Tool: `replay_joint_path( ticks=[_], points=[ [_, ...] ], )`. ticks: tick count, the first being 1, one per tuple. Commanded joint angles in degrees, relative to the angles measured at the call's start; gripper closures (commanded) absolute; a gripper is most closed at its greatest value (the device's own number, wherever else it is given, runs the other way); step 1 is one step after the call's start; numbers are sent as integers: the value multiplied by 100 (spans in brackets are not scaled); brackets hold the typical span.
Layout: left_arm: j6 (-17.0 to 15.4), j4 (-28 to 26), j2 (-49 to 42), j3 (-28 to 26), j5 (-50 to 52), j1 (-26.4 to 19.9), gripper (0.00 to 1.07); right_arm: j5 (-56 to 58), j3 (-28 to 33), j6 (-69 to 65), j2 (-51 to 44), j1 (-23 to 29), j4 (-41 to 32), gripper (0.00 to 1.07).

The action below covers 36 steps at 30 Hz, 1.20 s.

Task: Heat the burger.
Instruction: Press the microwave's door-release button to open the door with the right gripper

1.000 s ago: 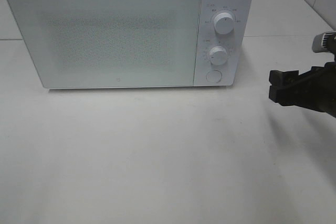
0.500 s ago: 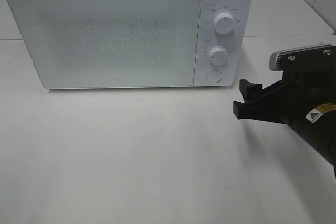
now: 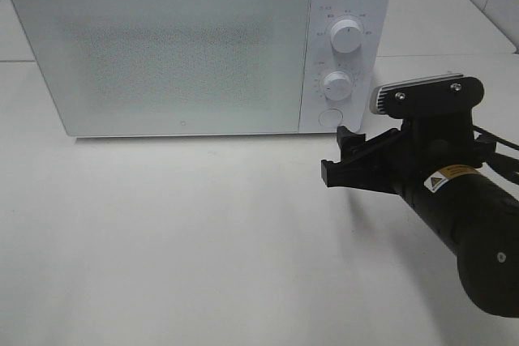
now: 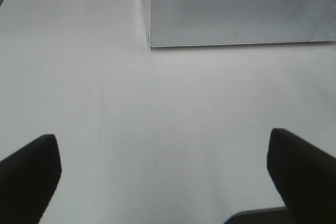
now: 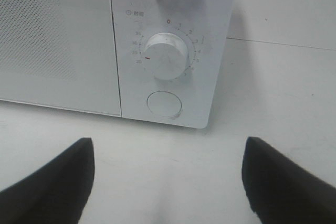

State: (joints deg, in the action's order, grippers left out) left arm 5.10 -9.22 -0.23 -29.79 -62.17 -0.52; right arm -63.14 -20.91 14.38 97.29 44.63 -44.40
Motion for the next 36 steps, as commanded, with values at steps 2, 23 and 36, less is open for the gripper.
replay_joint_path(
  ticks=[2, 23, 36],
  points=[
    [-29, -40, -69, 23, 69, -17, 6, 6, -74, -92, 69, 52, -57, 32],
    [-29, -40, -69, 23, 69, -17, 6, -52, -74, -5987, 69, 52, -52, 43],
    [-29, -40, -69, 23, 69, -17, 6, 6, -74, -9144, 69, 52, 384, 99]
  ],
)
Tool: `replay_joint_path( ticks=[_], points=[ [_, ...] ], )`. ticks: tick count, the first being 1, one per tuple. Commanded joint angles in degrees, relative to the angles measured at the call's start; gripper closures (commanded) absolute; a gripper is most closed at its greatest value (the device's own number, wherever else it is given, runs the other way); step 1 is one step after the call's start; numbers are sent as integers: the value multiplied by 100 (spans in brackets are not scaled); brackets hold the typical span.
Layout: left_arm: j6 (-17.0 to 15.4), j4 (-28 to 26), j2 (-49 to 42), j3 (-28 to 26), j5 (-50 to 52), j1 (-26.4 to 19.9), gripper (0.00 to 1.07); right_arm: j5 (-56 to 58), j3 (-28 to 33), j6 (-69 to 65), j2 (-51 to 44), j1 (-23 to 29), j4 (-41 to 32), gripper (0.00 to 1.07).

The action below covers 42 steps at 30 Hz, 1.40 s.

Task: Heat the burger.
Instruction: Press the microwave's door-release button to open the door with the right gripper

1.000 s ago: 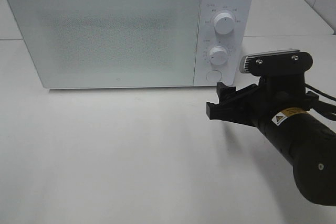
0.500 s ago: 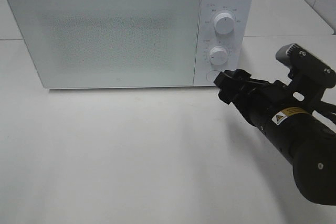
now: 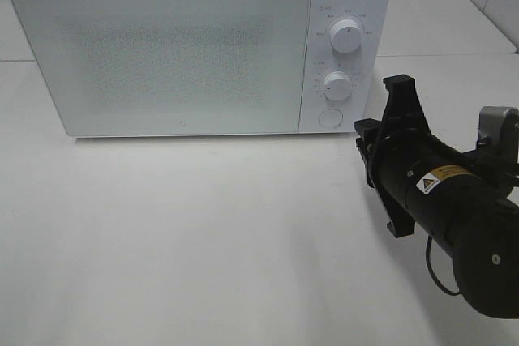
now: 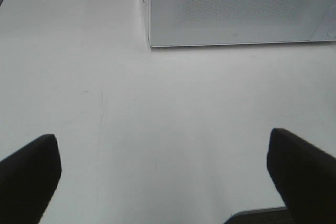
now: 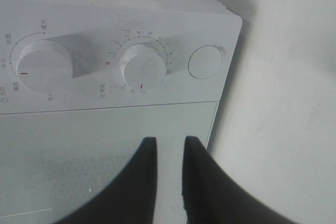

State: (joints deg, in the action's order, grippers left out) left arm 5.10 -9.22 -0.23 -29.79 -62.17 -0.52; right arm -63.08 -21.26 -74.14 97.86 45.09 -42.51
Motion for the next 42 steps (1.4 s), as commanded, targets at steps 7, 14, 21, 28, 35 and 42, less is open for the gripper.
replay_joint_path(
  ticks=[7, 14, 21, 28, 35, 42],
  points=[
    [-29, -40, -69, 23, 69, -17, 6, 0, -40, -344, 11, 6, 229, 107],
    [-29, -40, -69, 23, 69, -17, 6, 0, -40, -344, 40, -11, 29, 107],
    [-29, -40, -69, 23, 69, -17, 6, -11, -178, -367, 453, -11, -252, 107],
    [-29, -40, -69, 23, 69, -17, 6, 23, -596, -607, 968, -92, -195, 107],
    [-29, -40, -69, 23, 69, -17, 6, 166, -1077, -607, 1289, -424, 97, 107],
    [-29, -40, -63, 23, 69, -17, 6, 464, -1524, -607, 1524, -733, 298, 107]
  ],
)
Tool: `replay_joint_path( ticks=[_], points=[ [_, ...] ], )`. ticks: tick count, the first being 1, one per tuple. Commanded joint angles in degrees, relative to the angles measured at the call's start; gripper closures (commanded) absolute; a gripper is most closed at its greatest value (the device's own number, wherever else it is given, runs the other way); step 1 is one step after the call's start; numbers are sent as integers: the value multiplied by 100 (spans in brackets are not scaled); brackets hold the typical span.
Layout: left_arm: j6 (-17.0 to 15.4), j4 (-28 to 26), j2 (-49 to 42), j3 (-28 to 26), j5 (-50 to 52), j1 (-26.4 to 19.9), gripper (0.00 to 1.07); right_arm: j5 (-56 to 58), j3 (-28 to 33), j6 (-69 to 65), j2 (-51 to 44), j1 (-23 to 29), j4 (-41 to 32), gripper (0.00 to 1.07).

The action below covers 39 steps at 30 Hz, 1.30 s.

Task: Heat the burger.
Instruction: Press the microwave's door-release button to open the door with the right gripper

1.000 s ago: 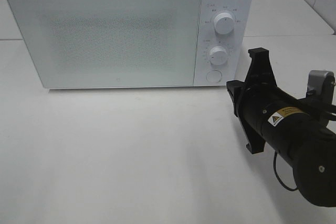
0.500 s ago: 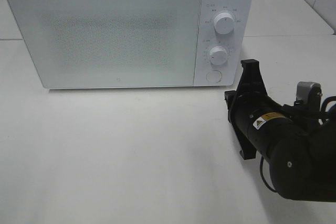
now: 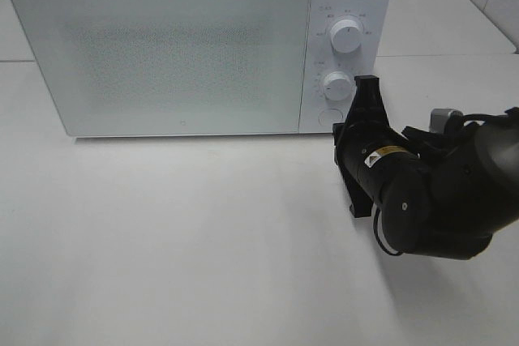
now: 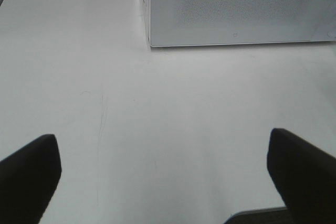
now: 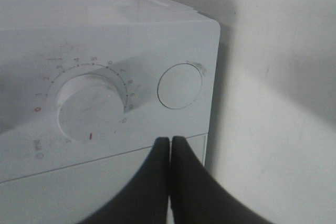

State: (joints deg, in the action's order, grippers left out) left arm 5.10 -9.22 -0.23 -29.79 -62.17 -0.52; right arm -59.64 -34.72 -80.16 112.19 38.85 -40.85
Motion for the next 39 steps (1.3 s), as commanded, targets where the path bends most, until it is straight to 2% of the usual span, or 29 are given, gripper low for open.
replay_joint_path(
  ticks=[1, 9, 22, 39],
  points=[
    [-29, -40, -63, 23, 69, -17, 6, 120, -223, -6, 126, -138, 178, 107],
    [-29, -40, -63, 23, 69, -17, 6, 464, -653, -17, 418, -453, 338, 107],
    [-29, -40, -63, 23, 69, -17, 6, 602, -1232, -6, 900, -590, 367, 107],
    [-29, -40, -29, 23, 69, -17, 6, 344, -1644, 252, 1117, -722, -126, 107]
  ],
)
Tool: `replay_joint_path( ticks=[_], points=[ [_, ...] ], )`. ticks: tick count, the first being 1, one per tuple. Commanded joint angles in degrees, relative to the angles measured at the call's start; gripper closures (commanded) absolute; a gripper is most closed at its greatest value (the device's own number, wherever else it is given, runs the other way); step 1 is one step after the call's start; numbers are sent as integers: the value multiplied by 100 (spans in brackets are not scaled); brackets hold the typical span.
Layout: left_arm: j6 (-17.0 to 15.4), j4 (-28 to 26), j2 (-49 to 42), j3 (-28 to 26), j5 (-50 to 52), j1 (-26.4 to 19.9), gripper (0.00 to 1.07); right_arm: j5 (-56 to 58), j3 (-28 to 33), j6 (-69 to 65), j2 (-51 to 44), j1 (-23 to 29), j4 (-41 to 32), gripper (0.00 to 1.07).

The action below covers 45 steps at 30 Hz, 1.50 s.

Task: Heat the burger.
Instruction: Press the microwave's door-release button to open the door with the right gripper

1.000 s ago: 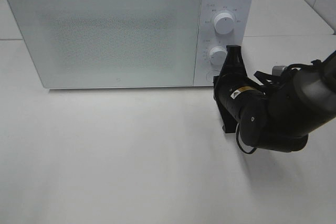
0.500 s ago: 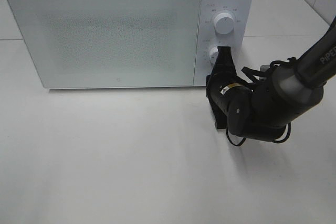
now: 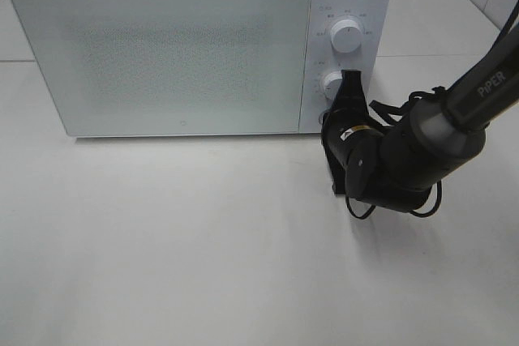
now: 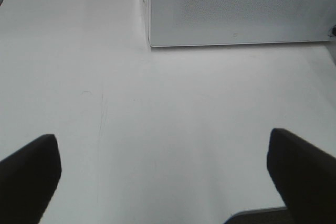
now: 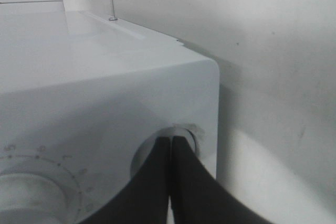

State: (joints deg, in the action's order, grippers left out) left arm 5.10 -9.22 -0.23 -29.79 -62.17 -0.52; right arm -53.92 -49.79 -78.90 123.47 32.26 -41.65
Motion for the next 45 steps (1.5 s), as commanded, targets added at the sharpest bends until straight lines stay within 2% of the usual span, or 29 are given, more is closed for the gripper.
replay_joint_path(
  ticks=[1, 21, 25, 37, 45],
  points=[
    [-29, -40, -29, 23, 69, -17, 6, -344, -212, 160, -11, -63, -29, 107],
    [-29, -40, -34, 23, 69, -17, 6, -1387, -951, 235, 132, -63, -52, 107],
    [-29, -40, -34, 23, 69, -17, 6, -1404, -1112, 223, 252, -63, -103, 107],
    [-29, -40, -34, 23, 69, -17, 6, -1375, -1106, 241, 246, -63, -103, 107],
    [-29, -40, -34, 23, 69, -17, 6, -710, -1094, 350, 80, -46, -223, 107]
  ],
)
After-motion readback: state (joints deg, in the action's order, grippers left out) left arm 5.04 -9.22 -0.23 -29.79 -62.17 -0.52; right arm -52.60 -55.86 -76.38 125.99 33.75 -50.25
